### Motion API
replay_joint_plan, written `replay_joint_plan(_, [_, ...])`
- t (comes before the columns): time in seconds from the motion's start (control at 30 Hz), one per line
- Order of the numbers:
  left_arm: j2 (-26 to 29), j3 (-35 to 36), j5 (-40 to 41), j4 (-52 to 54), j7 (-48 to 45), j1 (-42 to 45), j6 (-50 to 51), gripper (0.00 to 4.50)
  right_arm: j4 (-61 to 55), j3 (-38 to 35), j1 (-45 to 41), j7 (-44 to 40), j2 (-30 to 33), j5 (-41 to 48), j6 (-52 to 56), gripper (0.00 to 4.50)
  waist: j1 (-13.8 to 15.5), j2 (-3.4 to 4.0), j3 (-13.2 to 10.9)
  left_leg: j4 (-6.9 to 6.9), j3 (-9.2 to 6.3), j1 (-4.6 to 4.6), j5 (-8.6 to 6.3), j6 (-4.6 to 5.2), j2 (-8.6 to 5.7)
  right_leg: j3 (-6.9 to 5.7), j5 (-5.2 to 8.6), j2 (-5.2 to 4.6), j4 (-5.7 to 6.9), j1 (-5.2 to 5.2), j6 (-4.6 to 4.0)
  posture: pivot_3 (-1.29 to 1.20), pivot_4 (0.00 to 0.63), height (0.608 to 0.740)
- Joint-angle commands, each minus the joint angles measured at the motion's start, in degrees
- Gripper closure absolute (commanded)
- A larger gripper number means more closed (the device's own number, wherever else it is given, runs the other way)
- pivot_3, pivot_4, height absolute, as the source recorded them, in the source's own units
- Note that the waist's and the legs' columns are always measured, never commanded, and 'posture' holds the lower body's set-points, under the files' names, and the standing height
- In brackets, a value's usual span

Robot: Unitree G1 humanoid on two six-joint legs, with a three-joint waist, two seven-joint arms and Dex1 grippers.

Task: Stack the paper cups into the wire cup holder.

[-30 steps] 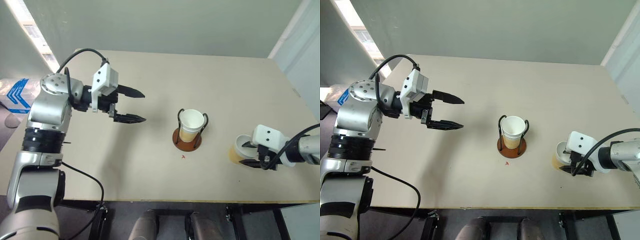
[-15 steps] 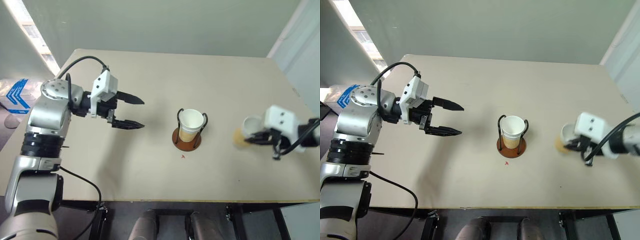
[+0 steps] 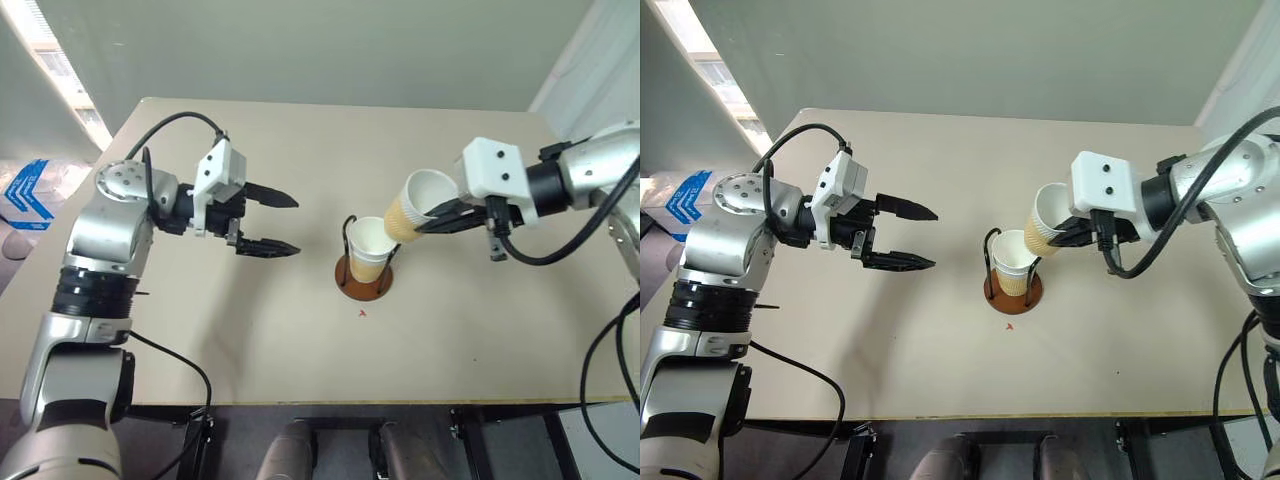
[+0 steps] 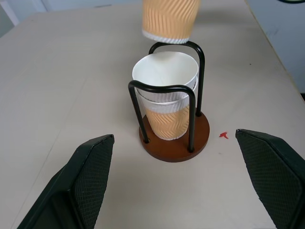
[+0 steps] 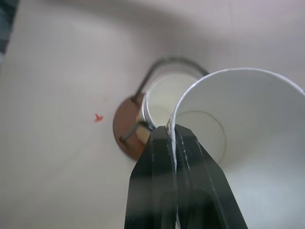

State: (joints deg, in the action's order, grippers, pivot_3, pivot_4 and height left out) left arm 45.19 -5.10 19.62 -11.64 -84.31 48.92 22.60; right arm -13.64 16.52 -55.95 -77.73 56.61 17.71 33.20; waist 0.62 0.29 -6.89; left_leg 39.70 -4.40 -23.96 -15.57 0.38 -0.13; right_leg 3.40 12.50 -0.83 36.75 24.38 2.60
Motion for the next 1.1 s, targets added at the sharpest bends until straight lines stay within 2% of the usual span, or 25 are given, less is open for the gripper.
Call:
replay_joint_plan(0.03, [0.7,1.3,0.7,2.5,0.6,1.1,0.5,0.0,1.5,0.6,-1.9,-1.3,-1.2,-2.1,-2.2,4.46,0.0,0.0,0.0,0.0,0.0,0.0,0.0,0.0,0.0,0.0,0.01,0.0,0.0,0.0,-0.02,0.0,0.15,0.74])
replay_joint_plan(0.5, [1.0,1.0,0.8,2.6,0.4,1.8,0.6,0.0,6.8,2.0,-9.0,-3.4,-8.3,-6.6,-6.1,4.46,-0.1,0.0,0.0,-0.54,-0.01,0.01,0.23,-0.28,0.01,-0.01,0.01,-0.02,0.06,0.25,-0.3,0.0,0.15,0.74])
replay_joint_plan(0.93, [2.4,2.0,0.9,2.2,1.0,1.3,0.4,0.0,5.9,4.5,-4.8,-3.8,-11.6,-8.5,-6.7,4.46,-0.1,0.0,0.0,-0.72,-0.01,-0.01,0.32,-0.41,0.04,-0.04,0.07,-0.01,0.07,0.36,-0.41,0.0,0.15,0.74])
replay_joint_plan(1.1, [2.5,2.1,0.9,2.1,1.5,1.2,0.5,0.0,7.8,7.2,-4.1,-2.6,-13.9,-12.2,-9.6,4.46,-0.2,0.0,0.0,-0.71,-0.01,0.0,0.33,-0.41,0.04,-0.05,0.07,-0.01,0.12,0.36,-0.41,0.0,0.15,0.74])
